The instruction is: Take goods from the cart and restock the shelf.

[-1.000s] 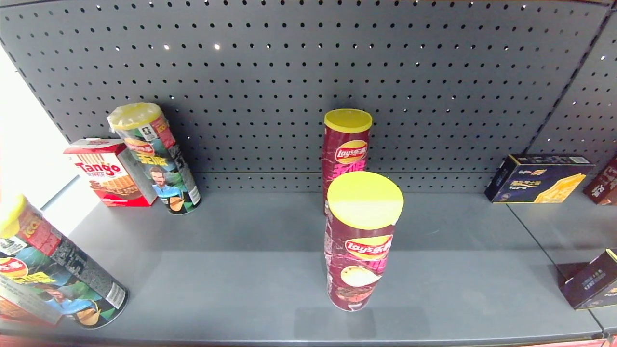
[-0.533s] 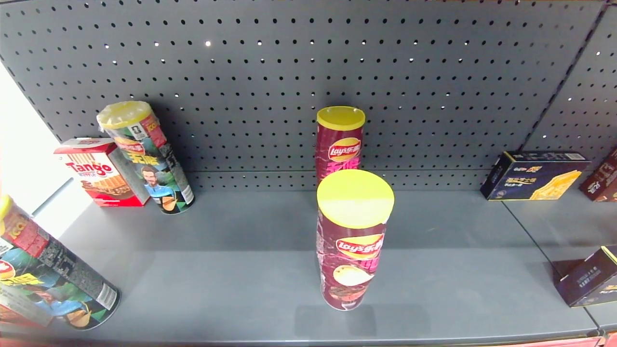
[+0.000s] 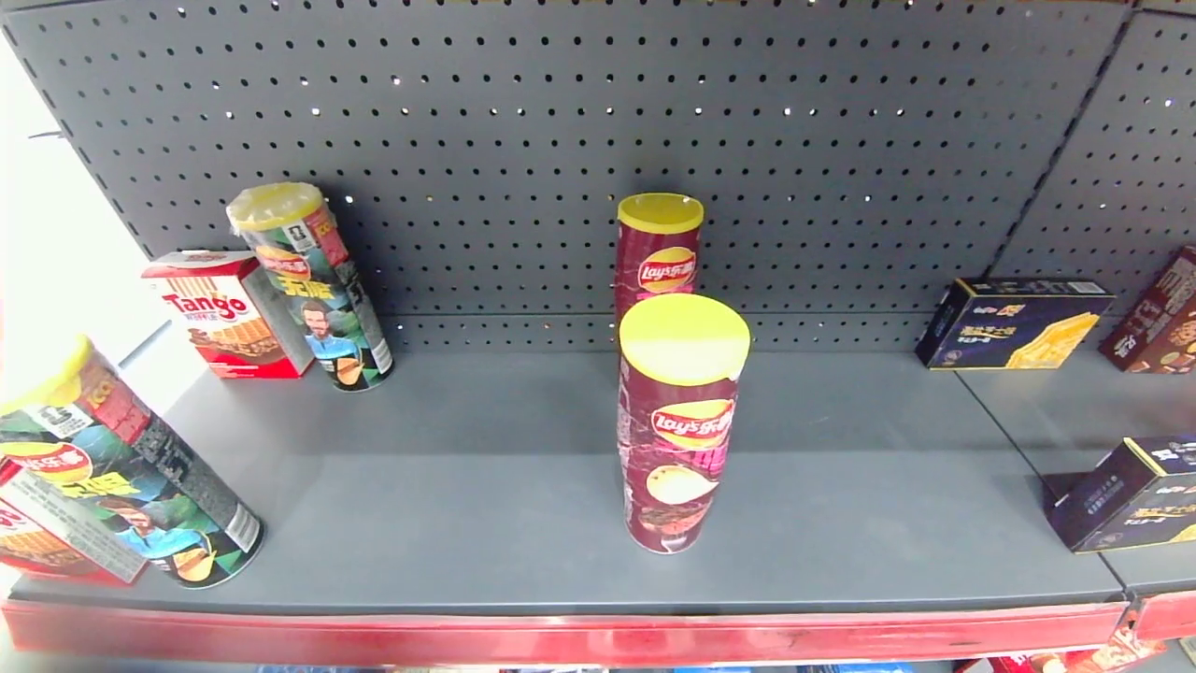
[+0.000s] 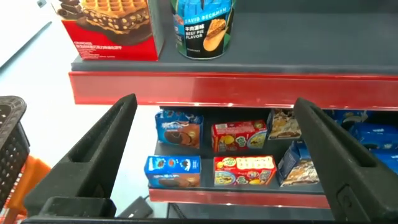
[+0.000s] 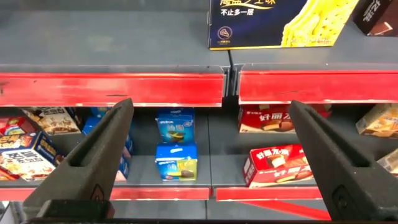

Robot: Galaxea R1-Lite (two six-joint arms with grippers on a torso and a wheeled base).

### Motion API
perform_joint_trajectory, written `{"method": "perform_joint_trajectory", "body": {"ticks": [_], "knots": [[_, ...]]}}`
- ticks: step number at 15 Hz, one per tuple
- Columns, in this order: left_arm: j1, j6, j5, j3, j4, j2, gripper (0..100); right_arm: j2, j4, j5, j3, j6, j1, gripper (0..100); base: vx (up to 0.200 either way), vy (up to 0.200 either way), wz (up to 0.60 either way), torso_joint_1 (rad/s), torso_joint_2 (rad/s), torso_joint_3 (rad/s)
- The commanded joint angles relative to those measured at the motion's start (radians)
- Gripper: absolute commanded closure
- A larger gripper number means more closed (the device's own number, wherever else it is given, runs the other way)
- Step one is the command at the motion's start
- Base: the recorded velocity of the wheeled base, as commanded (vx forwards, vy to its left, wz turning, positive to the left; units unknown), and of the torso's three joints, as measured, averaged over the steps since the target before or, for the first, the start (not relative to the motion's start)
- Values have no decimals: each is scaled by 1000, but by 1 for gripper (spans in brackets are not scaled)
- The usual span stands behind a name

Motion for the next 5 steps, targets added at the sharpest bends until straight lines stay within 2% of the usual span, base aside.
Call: {"method": "perform_joint_trajectory", "body": {"ticks": [1, 5], "knots": [[0, 1, -1, 0, -2, -1, 0, 0, 0, 0, 0, -2, 0, 0, 0, 0, 0, 0, 0, 0], [0, 3, -6, 0, 0, 1, 0, 0, 0, -1, 0, 0, 0, 0, 0, 0, 0, 0, 0, 0]]}}
